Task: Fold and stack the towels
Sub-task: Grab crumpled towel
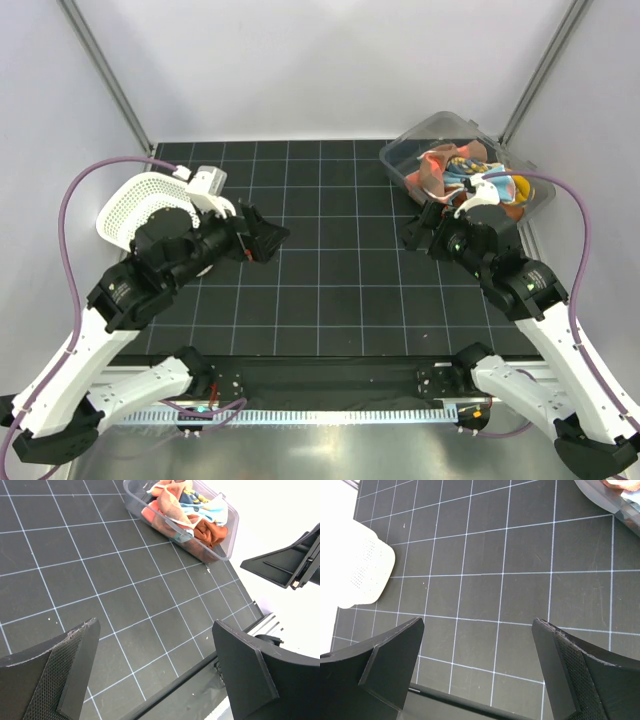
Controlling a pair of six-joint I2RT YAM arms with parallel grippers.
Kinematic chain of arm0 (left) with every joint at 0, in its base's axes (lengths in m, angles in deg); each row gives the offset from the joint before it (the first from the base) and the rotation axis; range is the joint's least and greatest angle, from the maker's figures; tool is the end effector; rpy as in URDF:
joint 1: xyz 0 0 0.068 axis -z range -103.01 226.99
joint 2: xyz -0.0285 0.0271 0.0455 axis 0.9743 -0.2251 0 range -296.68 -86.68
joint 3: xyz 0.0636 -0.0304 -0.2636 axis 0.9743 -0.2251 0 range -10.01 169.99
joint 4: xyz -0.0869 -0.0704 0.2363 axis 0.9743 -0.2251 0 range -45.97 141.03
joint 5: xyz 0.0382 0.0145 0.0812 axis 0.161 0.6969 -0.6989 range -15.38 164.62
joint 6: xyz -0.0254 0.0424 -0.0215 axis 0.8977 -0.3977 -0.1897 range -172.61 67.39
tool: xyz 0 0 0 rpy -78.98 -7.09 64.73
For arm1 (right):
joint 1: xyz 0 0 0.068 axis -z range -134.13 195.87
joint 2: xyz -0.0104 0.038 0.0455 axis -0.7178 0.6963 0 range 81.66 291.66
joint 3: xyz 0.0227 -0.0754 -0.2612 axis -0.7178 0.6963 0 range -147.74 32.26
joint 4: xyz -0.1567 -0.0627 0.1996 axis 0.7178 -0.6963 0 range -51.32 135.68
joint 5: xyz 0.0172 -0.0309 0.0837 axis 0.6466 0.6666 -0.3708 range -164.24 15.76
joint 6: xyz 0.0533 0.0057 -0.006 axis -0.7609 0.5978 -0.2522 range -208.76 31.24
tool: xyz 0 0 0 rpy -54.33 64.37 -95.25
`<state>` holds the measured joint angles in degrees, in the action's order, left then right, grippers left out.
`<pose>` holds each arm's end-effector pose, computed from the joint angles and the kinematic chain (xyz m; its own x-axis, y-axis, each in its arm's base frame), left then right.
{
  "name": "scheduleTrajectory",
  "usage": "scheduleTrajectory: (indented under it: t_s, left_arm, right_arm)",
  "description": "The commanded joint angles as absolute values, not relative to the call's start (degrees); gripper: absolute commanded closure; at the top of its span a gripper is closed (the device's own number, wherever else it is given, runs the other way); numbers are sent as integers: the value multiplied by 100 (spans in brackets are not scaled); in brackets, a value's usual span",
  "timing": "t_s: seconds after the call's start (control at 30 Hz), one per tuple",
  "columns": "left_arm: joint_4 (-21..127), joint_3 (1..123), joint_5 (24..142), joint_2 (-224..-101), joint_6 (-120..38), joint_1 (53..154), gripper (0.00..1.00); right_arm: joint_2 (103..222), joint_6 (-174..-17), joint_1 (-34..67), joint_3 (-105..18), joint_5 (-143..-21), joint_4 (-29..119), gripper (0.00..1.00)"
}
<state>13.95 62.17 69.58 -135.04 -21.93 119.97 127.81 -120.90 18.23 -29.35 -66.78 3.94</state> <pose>0.1124 -0.1007 0.4396 -0.4589 -0.2670 -0.8474 0.4447 0.7567 -0.4792 0.1396 0.0680 0.3786 -0.5220 0.3220 -0.7898 -0.0934 0.8988 0.4282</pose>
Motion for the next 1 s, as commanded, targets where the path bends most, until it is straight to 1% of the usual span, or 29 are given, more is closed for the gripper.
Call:
scheduleTrajectory:
  t_s: [0.0,0.1,0.17,0.23,0.3,0.37,0.4,0.47,0.5,0.53,0.6,0.67,0.77,0.83,0.87,0.97]
  left_arm:
    - [1605,6180,6794,-13432,-2228,11988,0]
    - [1605,6215,6706,-13485,-2272,11988,0]
    - [1535,6363,6767,-13616,-2360,11988,0]
    - [1351,6706,6872,-13756,-2509,11988,0]
    - [1272,6847,6864,-13801,-2492,11988,0]
    - [1297,6804,7012,-13758,-2414,11979,0]
    - [1367,6743,7066,-13740,-2387,11988,0]
    - [1429,6550,7162,-13670,-2308,11988,0]
    - [1447,6505,7163,-13652,-2308,11988,0]
    - [1438,6435,7171,-13643,-2299,11979,0]
    - [1421,6373,7163,-13599,-2281,11979,0]
    - [1412,6233,7163,-13555,-2281,11988,0]
    - [1464,6014,7084,-13485,-2237,11988,0]
    - [1526,5943,7083,-13476,-2211,11988,1]
    - [1543,5916,7092,-13493,-2211,11988,0]
    - [1552,5872,7171,-13616,-2237,11979,0]
  right_arm:
    - [12771,-12181,1818,-3164,-6528,569,0]
    - [12745,-12041,1818,-3190,-6370,578,0]
    - [12893,-11996,1810,-3356,-5950,412,0]
    - [13113,-11927,1818,-3558,-5249,445,0]
    - [13736,-11559,1871,-3725,-4693,691,0]
    - [14359,-11329,2125,-4252,-4123,666,0]
    - [14945,-11137,2344,-4463,-4119,631,1]
    - [15511,-11065,3072,-4998,-4390,561,5]
    - [15922,-11073,3328,-5140,-4583,569,13]
    - [16074,-11117,3791,-5307,-4759,586,21]
    - [16469,-11231,4172,-5379,-5006,770,34]
    - [16734,-11477,4786,-5422,-5243,999,36]
    - [17296,-11714,5428,-5677,-5587,1157,38]
    - [17647,-11785,5676,-5966,-5639,1175,38]
    - [17710,-11768,5912,-5994,-5718,1288,39]
    - [17982,-11680,6151,-6038,-6070,1685,38]
